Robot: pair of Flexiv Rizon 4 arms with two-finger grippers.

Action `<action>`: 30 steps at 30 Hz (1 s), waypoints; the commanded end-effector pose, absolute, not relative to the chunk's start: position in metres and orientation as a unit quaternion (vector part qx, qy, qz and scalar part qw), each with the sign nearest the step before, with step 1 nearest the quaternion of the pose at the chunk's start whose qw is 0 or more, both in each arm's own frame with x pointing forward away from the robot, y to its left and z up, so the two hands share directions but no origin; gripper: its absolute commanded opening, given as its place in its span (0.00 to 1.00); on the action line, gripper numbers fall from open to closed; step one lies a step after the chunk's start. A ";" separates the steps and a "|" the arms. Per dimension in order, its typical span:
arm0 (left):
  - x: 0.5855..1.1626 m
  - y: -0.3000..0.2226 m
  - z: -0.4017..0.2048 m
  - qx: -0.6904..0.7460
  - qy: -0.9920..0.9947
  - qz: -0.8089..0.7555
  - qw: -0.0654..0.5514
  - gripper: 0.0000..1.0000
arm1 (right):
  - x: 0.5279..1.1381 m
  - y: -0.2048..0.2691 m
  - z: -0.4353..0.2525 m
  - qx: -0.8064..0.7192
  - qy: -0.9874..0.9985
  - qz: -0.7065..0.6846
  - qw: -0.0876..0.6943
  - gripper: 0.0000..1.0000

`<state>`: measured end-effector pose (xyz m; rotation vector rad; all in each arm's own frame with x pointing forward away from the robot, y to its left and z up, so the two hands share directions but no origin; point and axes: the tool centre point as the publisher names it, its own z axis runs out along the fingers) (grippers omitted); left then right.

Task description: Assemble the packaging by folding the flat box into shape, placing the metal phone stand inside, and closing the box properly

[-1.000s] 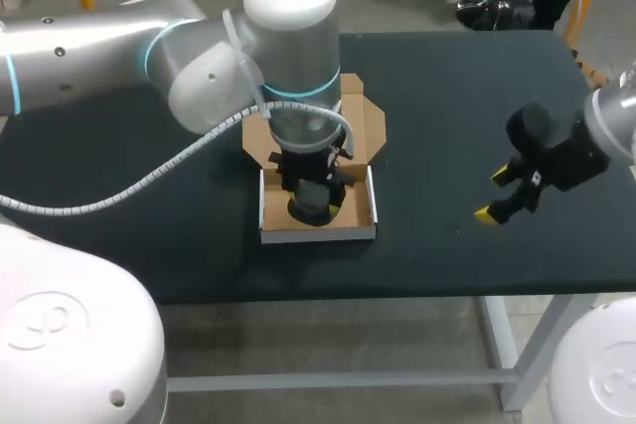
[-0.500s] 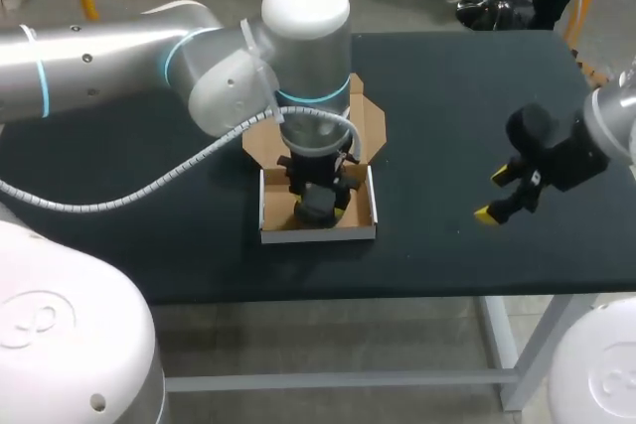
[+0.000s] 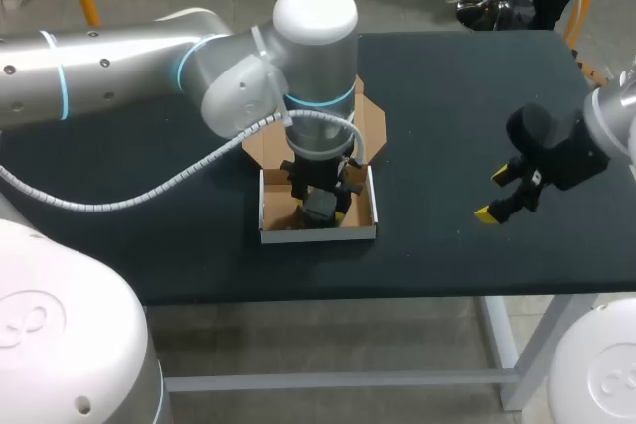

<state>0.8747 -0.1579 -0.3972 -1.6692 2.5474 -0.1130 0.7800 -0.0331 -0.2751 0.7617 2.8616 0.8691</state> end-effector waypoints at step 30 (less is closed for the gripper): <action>0.884 -0.149 -0.391 -0.618 0.783 -0.027 0.065 1.00 | 0.779 -0.035 -0.274 0.245 0.927 0.284 0.026 1.00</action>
